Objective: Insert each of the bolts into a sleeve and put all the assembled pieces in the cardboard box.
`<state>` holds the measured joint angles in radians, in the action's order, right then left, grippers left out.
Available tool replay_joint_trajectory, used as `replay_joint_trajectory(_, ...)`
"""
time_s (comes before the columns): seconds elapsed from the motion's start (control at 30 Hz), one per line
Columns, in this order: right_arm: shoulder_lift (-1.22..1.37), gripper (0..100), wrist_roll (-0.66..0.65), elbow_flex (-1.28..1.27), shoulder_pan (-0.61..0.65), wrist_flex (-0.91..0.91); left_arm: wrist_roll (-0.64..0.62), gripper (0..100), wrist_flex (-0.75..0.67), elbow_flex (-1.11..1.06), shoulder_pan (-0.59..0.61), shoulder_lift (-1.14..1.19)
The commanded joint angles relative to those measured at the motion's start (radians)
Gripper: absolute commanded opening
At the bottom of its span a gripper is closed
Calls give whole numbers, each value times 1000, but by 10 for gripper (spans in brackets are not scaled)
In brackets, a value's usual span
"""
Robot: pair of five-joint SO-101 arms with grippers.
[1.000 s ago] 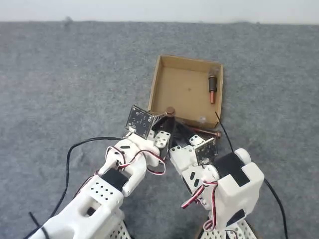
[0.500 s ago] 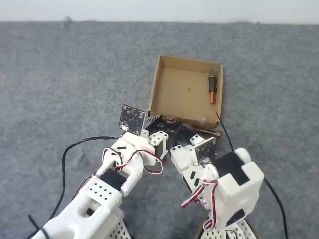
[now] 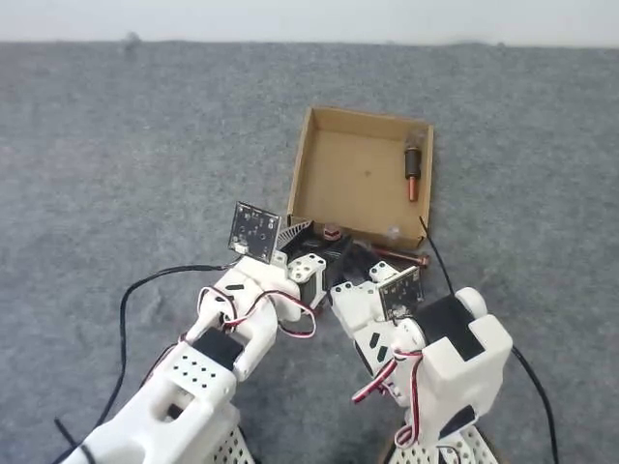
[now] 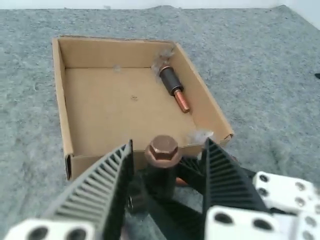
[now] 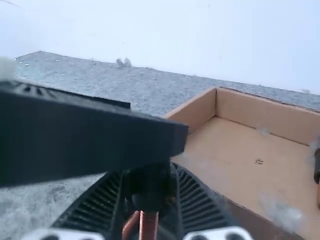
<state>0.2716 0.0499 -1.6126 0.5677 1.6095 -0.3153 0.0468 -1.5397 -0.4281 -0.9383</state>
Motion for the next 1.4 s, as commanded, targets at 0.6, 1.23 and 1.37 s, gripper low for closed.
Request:
replay_joint_trajectory(0.6,-24,6,-15,-8,-12,-1,-12,13,585,58,198,-766)
replay_joint_trajectory(1.23,-24,6,-14,-9,-94,102,-9,13,836,-145,717,-881)
replay_joint_trajectory(1.37,-27,6,-14,-3,-120,140,-9,13,847,-147,750,-881)
